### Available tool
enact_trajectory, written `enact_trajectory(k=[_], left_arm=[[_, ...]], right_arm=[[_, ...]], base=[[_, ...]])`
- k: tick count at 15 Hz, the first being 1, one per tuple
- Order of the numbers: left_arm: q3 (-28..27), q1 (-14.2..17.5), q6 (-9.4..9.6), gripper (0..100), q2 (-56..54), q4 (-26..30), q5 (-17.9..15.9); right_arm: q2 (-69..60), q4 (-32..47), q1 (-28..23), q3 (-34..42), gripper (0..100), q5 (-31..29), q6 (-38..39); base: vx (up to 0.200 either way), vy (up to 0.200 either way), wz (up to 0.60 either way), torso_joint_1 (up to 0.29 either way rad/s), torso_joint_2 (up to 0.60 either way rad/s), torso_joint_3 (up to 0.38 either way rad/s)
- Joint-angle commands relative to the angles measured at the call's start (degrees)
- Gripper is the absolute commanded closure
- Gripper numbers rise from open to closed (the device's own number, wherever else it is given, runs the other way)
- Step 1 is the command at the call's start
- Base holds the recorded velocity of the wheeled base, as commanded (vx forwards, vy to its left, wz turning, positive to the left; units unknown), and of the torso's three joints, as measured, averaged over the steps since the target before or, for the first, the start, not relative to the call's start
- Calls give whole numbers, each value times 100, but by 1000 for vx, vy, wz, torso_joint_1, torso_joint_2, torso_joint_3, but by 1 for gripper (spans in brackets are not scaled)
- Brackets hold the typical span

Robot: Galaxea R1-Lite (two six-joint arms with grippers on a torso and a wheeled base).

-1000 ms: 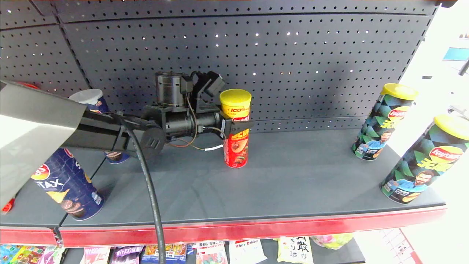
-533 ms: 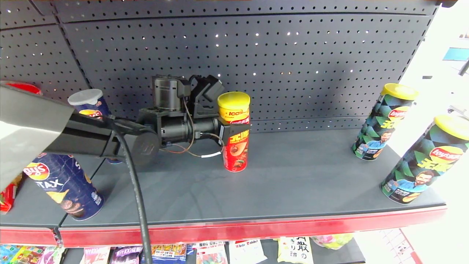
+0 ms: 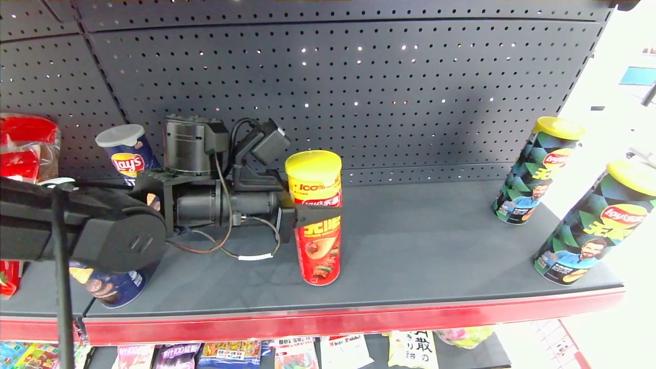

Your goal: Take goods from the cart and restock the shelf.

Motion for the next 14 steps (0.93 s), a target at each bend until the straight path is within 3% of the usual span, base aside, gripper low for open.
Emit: enact_trajectory(k=[1,14], left_arm=[[228,-2,157,100,-176,-88,-25],[342,-248,192,100,-45,-124,-244]], right_arm=[[-2,1,2,-1,100,4,-1],[25,1,2,-1,100,4,-1]], base=[[0,0,0,0,0,0],[0,0,0,0,0,0]])
